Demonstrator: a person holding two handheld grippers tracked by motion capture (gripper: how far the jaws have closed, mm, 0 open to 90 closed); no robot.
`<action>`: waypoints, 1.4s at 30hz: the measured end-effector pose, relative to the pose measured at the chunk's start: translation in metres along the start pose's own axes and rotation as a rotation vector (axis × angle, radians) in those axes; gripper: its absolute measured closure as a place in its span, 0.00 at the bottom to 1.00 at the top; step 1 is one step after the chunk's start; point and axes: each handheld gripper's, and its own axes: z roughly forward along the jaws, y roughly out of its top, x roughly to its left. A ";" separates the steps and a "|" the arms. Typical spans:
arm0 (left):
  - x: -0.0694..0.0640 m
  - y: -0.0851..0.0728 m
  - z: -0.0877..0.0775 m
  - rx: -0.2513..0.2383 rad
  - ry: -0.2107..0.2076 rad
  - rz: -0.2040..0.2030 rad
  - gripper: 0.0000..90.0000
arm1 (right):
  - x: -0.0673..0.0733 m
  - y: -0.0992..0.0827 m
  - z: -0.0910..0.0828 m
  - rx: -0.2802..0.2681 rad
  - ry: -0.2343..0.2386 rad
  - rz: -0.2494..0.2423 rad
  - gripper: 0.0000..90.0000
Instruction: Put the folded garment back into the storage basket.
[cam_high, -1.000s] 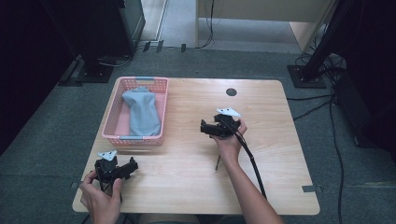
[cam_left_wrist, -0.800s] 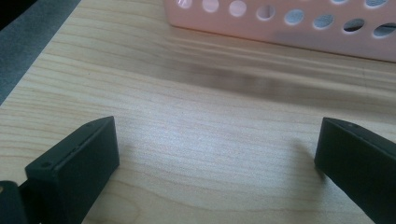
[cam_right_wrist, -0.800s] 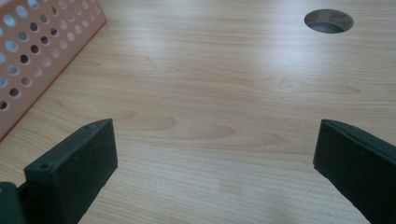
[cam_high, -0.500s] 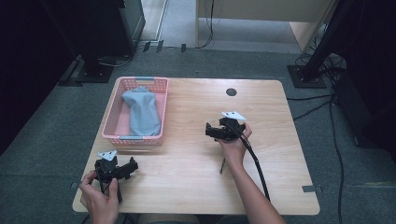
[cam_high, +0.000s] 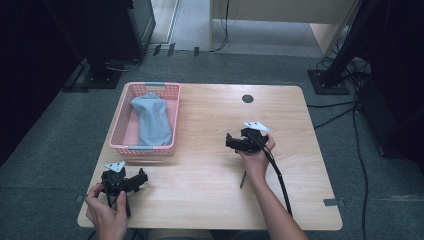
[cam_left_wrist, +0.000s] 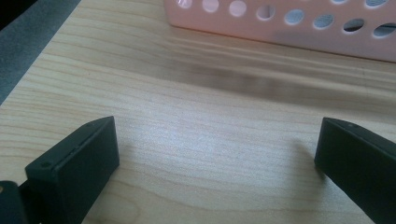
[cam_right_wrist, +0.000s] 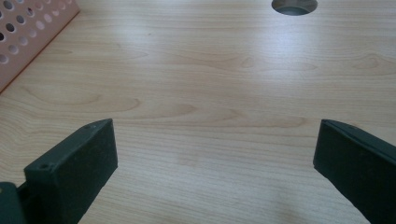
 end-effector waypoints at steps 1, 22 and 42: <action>0.000 0.000 0.000 0.000 0.000 0.000 0.00 | -0.002 0.000 -0.001 0.001 0.000 0.004 0.00; 0.000 0.000 0.000 0.000 0.000 0.000 0.00 | -0.035 -0.005 -0.019 -0.003 -0.058 0.004 0.00; 0.000 0.000 0.000 0.000 0.000 0.000 0.00 | -0.059 -0.013 -0.032 -0.008 -0.083 0.023 0.00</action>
